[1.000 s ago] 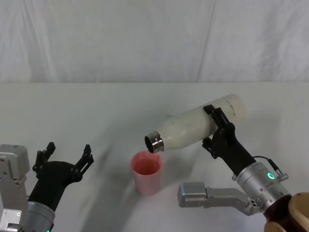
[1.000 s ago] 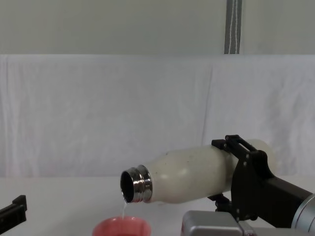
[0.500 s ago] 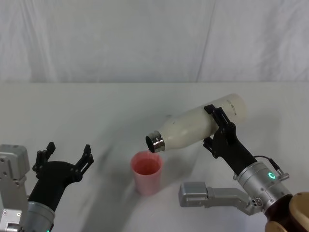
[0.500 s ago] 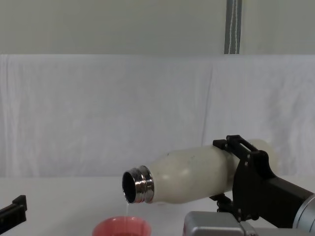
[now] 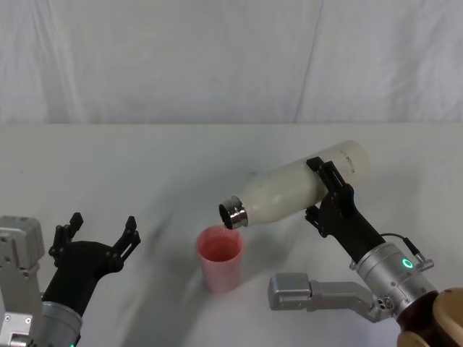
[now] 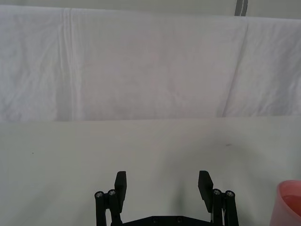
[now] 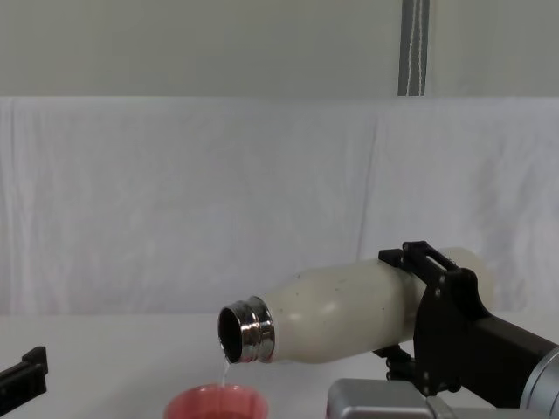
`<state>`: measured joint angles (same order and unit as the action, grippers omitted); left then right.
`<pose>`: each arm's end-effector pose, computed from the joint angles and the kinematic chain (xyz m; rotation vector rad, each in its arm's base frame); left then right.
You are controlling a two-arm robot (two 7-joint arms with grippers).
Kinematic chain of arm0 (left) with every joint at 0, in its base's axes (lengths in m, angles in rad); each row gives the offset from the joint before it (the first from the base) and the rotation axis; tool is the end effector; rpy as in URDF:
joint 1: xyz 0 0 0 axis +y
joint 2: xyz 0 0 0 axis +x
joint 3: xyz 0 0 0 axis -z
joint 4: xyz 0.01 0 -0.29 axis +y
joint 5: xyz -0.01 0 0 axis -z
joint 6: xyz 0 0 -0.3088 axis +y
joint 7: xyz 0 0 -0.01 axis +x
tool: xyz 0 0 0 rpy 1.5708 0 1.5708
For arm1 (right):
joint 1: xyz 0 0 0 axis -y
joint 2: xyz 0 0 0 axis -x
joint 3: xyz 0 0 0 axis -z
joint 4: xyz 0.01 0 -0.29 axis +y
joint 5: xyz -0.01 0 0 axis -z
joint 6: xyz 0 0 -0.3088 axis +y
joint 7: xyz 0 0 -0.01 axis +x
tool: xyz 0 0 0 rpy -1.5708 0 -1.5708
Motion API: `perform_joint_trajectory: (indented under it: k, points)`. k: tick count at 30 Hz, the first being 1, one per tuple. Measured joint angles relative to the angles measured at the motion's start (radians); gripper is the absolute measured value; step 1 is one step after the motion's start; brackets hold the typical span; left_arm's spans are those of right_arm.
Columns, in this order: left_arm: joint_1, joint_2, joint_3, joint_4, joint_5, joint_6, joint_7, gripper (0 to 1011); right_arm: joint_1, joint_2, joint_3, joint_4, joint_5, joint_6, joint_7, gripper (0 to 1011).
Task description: Grasp the thermos with one hand and pour water into the cup lid.
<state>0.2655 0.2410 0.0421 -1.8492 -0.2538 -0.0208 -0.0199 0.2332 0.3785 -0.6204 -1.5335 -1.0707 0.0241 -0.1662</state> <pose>0.2530 0.0376 -0.2852 -0.0380 0.0140 1.4460 0.3432 0.0618 -0.2889 -0.7134 -1.4163 -0.9152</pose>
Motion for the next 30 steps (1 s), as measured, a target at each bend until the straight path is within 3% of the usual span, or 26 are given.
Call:
perform_joint_trajectory:
  k: [30]
  points:
    - [0.0,0.0,0.0,0.0,0.0,0.0,0.0,1001,-0.006,0.005,-0.003,-0.001,-0.007,0.004,-0.001,950]
